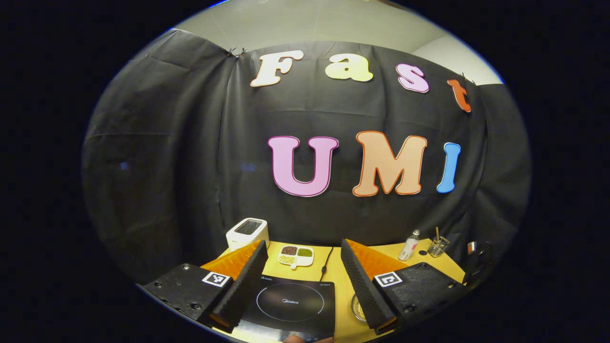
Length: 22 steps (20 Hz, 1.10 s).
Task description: First push the handle of the pot to place it horizontally, then grasp the pot with both hands and set it on the induction cooktop.
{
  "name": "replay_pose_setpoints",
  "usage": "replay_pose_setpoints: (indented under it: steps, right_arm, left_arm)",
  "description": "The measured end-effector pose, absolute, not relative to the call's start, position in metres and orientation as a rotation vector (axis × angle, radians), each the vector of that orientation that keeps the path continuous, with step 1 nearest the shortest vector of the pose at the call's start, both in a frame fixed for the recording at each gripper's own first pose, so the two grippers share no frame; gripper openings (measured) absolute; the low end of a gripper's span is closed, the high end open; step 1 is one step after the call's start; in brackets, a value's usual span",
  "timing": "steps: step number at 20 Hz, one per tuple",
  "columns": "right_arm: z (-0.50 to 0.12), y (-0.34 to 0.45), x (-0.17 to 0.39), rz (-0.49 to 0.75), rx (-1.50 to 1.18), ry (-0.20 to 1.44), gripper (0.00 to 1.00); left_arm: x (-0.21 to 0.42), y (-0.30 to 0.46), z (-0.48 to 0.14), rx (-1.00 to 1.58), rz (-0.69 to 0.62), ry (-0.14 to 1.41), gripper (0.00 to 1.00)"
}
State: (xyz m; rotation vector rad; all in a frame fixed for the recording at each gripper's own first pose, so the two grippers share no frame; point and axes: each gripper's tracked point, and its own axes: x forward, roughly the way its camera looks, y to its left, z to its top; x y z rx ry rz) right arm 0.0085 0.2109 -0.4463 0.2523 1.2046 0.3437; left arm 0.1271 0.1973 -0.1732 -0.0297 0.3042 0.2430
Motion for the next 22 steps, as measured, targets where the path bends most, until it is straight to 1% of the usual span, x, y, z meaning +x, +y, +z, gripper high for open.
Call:
replay_pose_setpoints:
  steps: [1,2,3,6,7,8,9,15,16,17,18,19,22]
  right_arm:
    - [-0.452,0.211,0.006,0.34,0.243,1.224,0.03]
    - [-0.457,0.211,0.001,0.34,0.232,1.241,0.03]
    - [-0.462,0.214,-0.001,0.344,0.217,1.262,0.03]
    - [-0.475,0.222,-0.013,0.341,0.167,1.308,0.03]
    - [-0.479,0.223,-0.017,0.33,0.151,1.321,0.03]
    - [-0.484,0.224,-0.021,0.321,0.138,1.336,0.03]
    - [-0.489,0.225,-0.025,0.31,0.127,1.351,0.03]
    - [-0.514,0.234,-0.043,0.232,0.112,1.404,0.03]
    - [-0.517,0.233,-0.044,0.221,0.104,1.407,0.03]
    - [-0.52,0.23,-0.046,0.211,0.091,1.414,0.0]
    - [-0.523,0.226,-0.047,0.197,0.081,1.418,0.0]
    - [-0.526,0.223,-0.047,0.184,0.077,1.423,0.03]
    - [-0.529,0.211,-0.045,0.142,0.08,1.437,0.03]
  left_arm:
    - [0.127,0.2,-0.178,-0.025,0.243,0.319,0.94]
    - [0.128,0.203,-0.181,-0.028,0.241,0.326,0.9]
    - [0.129,0.208,-0.182,-0.032,0.24,0.326,0.94]
    - [0.126,0.225,-0.189,-0.033,0.242,0.328,0.94]
    - [0.127,0.226,-0.191,-0.035,0.23,0.329,0.9]
    - [0.127,0.228,-0.197,-0.039,0.216,0.336,0.9]
    - [0.128,0.23,-0.201,-0.048,0.203,0.337,0.94]
    - [0.128,0.248,-0.214,-0.095,0.161,0.338,0.94]
    - [0.128,0.25,-0.214,-0.091,0.155,0.334,0.9]
    - [0.128,0.251,-0.214,-0.085,0.146,0.334,0.94]
    - [0.128,0.251,-0.215,-0.081,0.136,0.334,0.94]
    - [0.128,0.25,-0.216,-0.079,0.129,0.334,0.94]
    - [0.127,0.256,-0.218,-0.084,0.13,0.334,0.94]
